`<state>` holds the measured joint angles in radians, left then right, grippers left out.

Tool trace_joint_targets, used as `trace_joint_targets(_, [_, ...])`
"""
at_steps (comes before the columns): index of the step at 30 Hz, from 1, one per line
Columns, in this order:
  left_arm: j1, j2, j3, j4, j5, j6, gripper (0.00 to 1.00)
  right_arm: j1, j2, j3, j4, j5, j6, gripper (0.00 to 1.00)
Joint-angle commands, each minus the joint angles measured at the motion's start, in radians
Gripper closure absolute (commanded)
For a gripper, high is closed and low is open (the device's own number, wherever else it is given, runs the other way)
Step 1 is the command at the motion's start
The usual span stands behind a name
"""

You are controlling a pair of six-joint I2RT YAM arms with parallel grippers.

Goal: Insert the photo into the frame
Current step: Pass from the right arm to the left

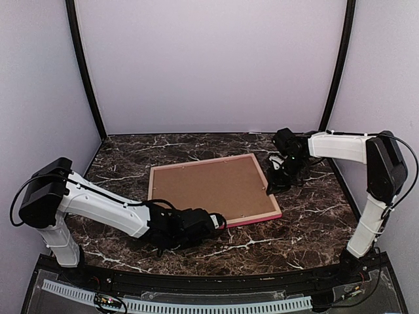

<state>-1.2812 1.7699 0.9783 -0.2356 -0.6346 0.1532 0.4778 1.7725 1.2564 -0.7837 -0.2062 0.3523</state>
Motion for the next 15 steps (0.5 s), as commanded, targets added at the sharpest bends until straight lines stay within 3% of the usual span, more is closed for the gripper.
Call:
trace_joint_targets(1, [-0.007, -0.043, 0.0, -0.018, -0.014, 0.005, 0.45, 0.008, -0.053, 0.031, 0.029, -0.097, -0.015, 0.97])
trace_joint_targets(2, [-0.007, -0.044, 0.004, -0.022, -0.014, 0.005, 0.51, 0.008, -0.053, 0.036, 0.024, -0.098, -0.019, 0.95])
trace_joint_targets(8, [-0.007, -0.066, 0.046, -0.102, -0.026, -0.02, 0.68, 0.008, -0.069, 0.072, 0.002, -0.098, -0.032, 0.75])
trace_joint_targets(12, [-0.007, -0.107, 0.081, -0.168, -0.051, -0.034, 0.73, 0.008, -0.102, 0.123, -0.032, -0.062, -0.041, 0.58])
trace_joint_targets(15, [-0.007, -0.141, 0.11, -0.219, -0.075, -0.032, 0.76, 0.005, -0.129, 0.179, -0.047, -0.023, -0.047, 0.53])
